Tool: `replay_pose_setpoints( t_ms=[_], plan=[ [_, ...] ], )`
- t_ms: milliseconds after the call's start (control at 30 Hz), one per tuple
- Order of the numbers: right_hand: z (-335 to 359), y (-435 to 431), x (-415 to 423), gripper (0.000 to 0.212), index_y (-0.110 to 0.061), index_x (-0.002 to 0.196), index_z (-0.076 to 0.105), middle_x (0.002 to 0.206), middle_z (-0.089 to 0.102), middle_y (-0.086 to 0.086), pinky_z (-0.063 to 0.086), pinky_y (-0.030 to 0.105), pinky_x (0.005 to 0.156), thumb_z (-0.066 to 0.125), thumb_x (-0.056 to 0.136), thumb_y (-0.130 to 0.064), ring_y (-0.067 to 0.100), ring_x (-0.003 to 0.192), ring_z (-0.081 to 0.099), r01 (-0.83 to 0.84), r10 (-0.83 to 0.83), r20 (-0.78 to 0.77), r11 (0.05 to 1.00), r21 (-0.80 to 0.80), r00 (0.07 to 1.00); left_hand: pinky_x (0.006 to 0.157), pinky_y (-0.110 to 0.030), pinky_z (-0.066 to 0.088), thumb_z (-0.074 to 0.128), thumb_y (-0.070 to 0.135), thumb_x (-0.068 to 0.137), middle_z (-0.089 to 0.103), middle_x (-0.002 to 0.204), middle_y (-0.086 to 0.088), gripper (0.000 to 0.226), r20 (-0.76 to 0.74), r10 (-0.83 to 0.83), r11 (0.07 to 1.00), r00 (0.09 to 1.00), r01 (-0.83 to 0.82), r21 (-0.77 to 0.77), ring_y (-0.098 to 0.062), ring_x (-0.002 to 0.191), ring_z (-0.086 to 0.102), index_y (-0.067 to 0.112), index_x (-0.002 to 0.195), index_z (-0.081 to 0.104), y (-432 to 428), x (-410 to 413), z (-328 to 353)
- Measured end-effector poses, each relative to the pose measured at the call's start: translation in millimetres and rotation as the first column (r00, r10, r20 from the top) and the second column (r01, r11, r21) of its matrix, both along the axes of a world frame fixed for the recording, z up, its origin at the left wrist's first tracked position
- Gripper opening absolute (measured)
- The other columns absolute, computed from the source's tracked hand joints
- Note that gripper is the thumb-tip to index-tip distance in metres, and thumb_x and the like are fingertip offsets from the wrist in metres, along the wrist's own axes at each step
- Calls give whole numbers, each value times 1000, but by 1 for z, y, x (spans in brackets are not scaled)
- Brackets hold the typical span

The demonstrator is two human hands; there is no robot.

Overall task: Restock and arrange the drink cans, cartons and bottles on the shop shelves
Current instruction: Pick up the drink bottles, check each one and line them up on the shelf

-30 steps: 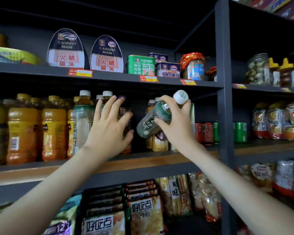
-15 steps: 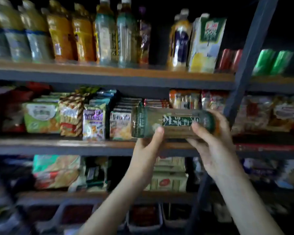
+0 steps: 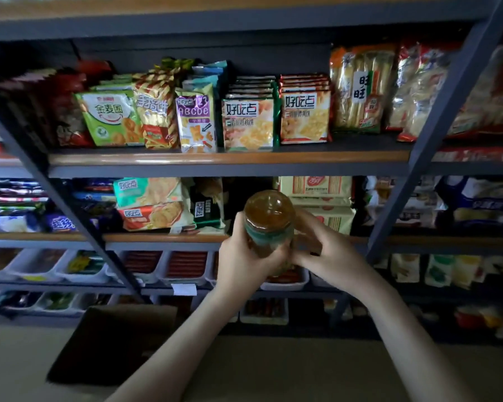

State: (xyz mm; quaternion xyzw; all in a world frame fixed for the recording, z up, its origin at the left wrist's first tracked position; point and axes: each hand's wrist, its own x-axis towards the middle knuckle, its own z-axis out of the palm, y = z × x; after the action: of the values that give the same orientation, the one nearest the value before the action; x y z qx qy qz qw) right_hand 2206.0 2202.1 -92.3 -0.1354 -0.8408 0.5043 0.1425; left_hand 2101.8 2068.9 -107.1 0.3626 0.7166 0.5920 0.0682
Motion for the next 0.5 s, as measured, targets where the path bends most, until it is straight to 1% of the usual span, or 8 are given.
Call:
replay_pose_setpoints(
  t_ms=[33,100,167,200,267,333,433,500],
  plan=[
    [-2,-6,-2,68,-54,135,34,137,49,-27,41,18,104,67,91,-15,-9,128,43,-86,83,-48,994,-68,995,75,-18,54,76,46,67,63,104,26,54,-27,-1,1000,1000,0,-20,6,92,64,31,111,50,-6,-2,-3],
    [-11,-17,-8,72,-48,140,30,137,48,-24,39,16,104,62,91,-5,-6,128,44,-177,167,-92,977,-121,982,74,-15,53,82,34,70,65,98,28,51,-67,-11,999,998,8,-48,9,91,63,35,108,49,-16,-7,-7],
    [-19,-27,-16,80,-50,138,22,134,45,-25,37,10,99,66,89,-5,-11,124,43,-201,195,-74,977,-69,978,74,-13,52,84,26,72,65,93,28,51,-78,-28,997,997,23,-69,9,90,63,40,105,48,-25,-14,-9],
    [-24,-33,-20,85,-52,137,17,133,42,-27,36,8,98,70,87,-9,-14,123,42,-200,198,-60,980,-27,978,76,-14,52,83,30,71,66,93,27,51,-71,-33,997,997,28,-69,8,91,63,41,106,48,-28,-17,-10],
    [-34,-43,-28,91,-50,142,12,138,39,-26,37,11,101,74,85,-16,-11,127,40,-156,158,-70,987,21,985,78,-19,54,78,43,66,67,99,24,50,-8,-38,999,999,38,-39,5,94,64,40,108,51,-33,-22,-12],
    [-43,-51,-34,89,-44,147,15,141,39,-26,38,15,104,74,85,-22,-7,131,40,-107,109,-122,994,23,987,78,-19,54,75,49,64,67,102,23,51,62,-52,999,997,52,0,2,96,65,39,109,53,-38,-25,-15],
    [-47,-58,-37,80,-52,138,23,131,45,-33,39,9,96,73,85,-20,-10,123,47,-34,34,-183,999,5,983,79,-21,54,77,46,63,67,105,20,55,86,-112,994,990,111,19,-1,98,65,36,111,54,-42,-32,-17],
    [-46,-62,-39,70,-51,129,33,123,51,-31,41,8,92,74,84,-16,-11,116,51,40,-43,-225,999,-20,973,84,-25,54,80,44,62,67,107,18,59,81,-184,983,980,184,9,-3,102,65,36,113,53,-41,-38,-15]
  ],
)
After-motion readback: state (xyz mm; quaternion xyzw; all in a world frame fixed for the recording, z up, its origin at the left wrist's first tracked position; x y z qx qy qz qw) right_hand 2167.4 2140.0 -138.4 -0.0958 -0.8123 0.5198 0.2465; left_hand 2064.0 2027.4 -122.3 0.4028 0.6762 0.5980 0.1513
